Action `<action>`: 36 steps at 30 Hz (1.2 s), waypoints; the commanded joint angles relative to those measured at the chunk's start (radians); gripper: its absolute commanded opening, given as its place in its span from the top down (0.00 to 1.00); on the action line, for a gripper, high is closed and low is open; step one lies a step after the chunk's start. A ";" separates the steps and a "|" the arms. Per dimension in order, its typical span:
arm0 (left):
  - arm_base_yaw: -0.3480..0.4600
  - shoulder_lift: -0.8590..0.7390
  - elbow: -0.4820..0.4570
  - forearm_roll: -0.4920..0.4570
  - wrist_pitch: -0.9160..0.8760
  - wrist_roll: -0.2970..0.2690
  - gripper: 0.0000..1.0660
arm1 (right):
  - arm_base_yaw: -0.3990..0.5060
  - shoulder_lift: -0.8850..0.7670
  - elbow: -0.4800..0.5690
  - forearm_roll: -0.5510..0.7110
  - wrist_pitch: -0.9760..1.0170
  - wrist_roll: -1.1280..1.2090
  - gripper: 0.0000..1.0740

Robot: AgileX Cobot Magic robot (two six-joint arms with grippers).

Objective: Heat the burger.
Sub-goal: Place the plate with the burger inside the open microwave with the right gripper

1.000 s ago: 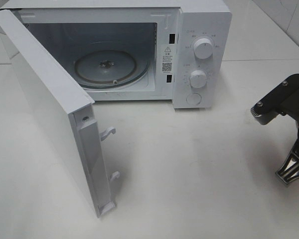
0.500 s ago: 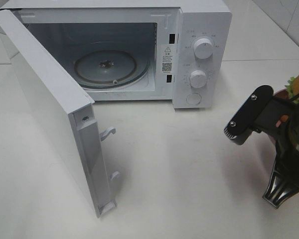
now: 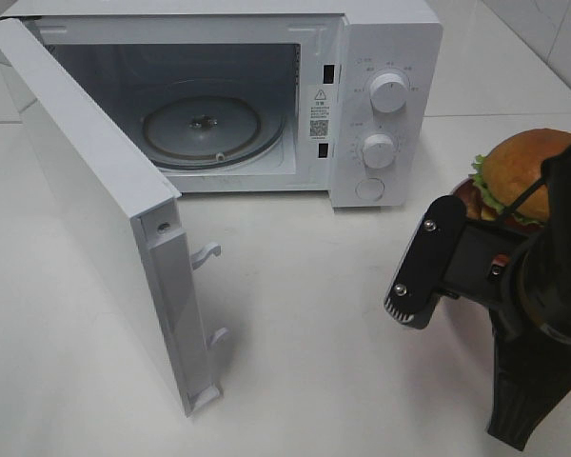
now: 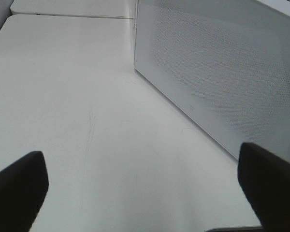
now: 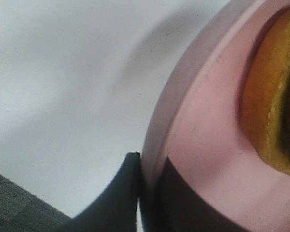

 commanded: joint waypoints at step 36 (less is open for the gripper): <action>-0.001 -0.014 0.001 -0.003 -0.010 -0.002 0.06 | 0.106 -0.013 0.004 -0.140 -0.206 -0.498 1.00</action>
